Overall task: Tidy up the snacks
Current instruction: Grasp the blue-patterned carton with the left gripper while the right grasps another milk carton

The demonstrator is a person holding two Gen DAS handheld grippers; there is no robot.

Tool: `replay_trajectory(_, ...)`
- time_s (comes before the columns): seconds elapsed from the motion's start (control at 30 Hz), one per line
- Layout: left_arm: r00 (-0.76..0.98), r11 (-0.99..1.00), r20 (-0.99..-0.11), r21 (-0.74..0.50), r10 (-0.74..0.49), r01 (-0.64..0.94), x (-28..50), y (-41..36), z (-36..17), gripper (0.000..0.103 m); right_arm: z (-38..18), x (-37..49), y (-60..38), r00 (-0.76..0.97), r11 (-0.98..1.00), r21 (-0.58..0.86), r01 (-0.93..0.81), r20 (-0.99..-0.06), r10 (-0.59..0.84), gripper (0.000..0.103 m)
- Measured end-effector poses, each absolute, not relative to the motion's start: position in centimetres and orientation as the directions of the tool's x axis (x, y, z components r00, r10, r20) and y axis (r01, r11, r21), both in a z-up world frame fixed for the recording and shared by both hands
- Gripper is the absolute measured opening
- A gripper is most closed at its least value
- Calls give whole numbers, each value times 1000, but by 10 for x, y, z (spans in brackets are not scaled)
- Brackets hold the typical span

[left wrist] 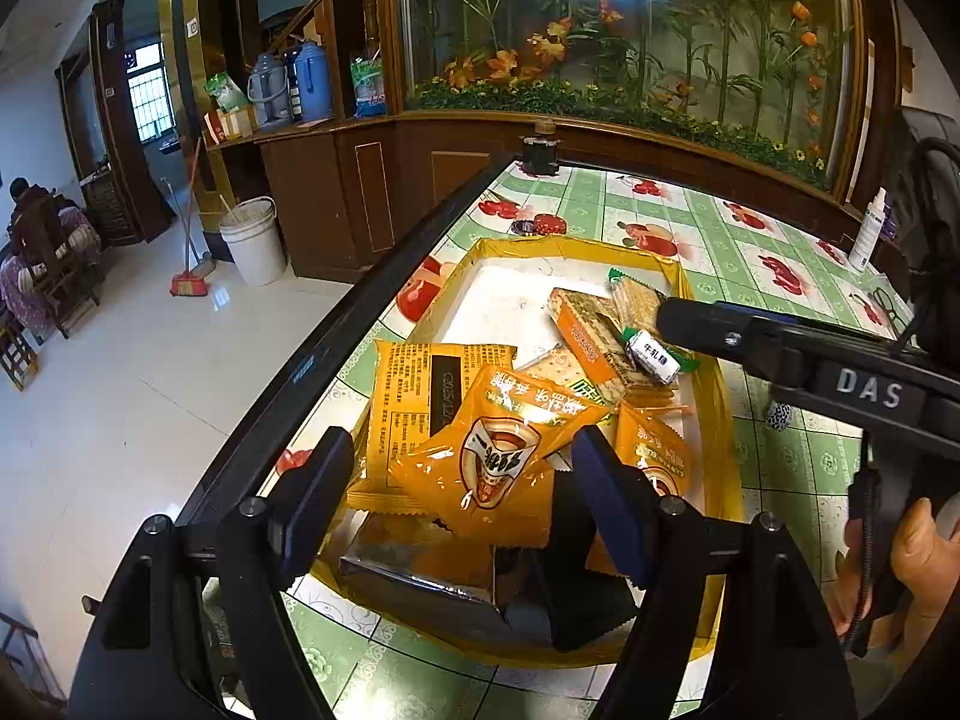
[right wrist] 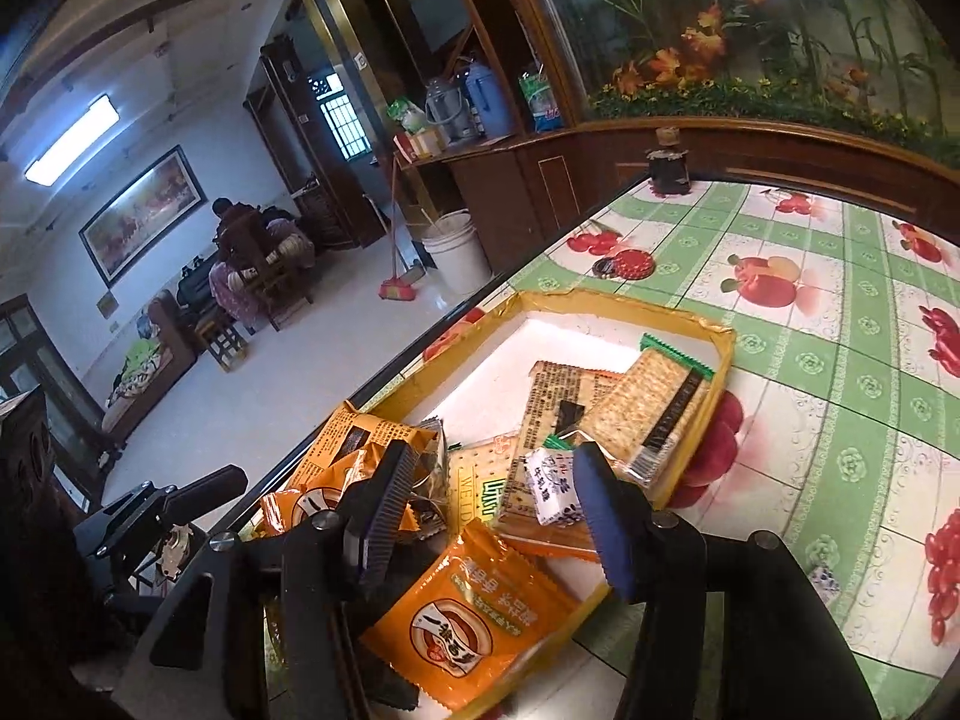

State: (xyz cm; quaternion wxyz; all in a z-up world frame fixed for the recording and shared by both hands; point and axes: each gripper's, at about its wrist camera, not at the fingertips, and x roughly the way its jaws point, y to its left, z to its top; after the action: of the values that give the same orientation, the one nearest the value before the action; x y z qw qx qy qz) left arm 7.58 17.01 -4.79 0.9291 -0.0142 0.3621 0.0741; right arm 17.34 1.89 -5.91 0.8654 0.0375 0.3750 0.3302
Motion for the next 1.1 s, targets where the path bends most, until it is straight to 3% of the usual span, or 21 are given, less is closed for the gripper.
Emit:
replay_trajectory(0.7, 765, 998, -643, -58, -39, 2, 65, 109, -22, 79, -68, 107, -137, 625, 898, 260, -354, -649, 434, 61)
replay_trajectory(1.1, 722, 985, -682, 11, -119, 172, 72, 31, -38, 79, -89, 84, -200, 645, 953, 169, -252, -705, 296, 63)
